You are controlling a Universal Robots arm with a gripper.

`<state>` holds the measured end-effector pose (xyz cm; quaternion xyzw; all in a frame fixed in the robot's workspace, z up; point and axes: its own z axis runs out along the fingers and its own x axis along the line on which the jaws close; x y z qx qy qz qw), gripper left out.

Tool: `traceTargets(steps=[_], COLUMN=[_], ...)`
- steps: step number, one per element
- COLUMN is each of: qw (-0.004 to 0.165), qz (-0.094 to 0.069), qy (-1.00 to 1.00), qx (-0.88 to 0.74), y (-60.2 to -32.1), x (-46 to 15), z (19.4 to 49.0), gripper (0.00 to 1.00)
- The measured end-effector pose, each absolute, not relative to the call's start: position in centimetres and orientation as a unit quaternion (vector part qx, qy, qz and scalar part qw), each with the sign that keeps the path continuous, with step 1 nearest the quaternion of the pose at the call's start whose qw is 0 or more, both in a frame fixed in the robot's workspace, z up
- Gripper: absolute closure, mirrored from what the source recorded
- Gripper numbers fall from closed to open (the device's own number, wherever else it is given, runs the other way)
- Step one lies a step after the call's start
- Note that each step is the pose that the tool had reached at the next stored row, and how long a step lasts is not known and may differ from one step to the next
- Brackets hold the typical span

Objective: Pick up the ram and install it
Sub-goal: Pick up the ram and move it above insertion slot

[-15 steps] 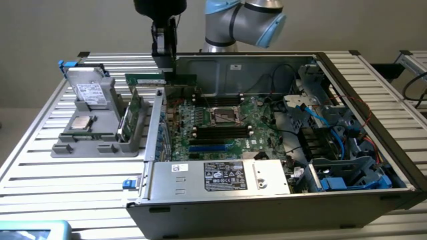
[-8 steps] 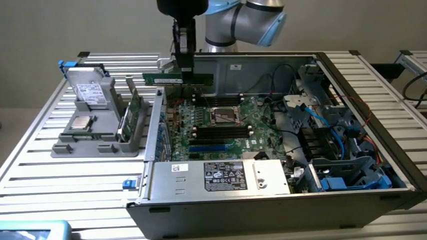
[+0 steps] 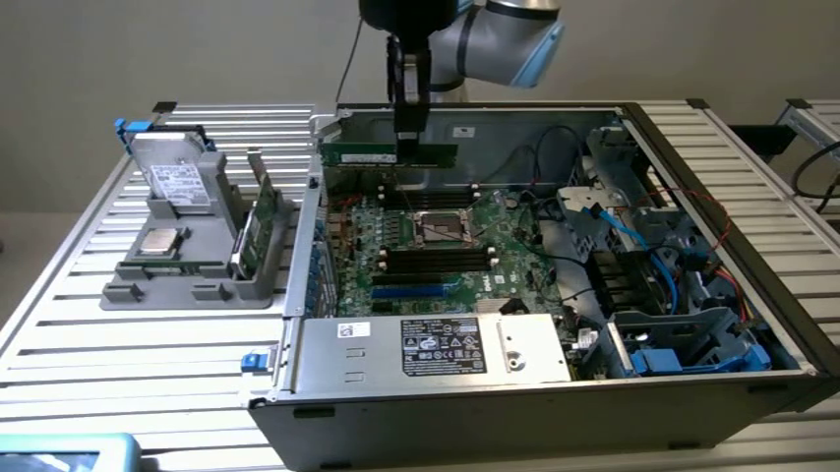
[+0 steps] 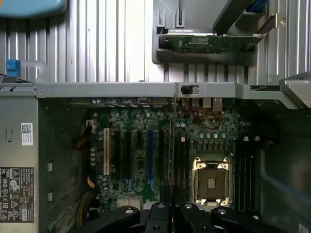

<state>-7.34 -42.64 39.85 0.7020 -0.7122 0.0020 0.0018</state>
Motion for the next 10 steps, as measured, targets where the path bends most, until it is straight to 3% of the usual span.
traceTargets(steps=[10], qw=[0.002], qz=[0.002], qy=[-0.712], qx=[0.702], y=[-41.7], x=[-4.8], z=[39.6], gripper=[0.87])
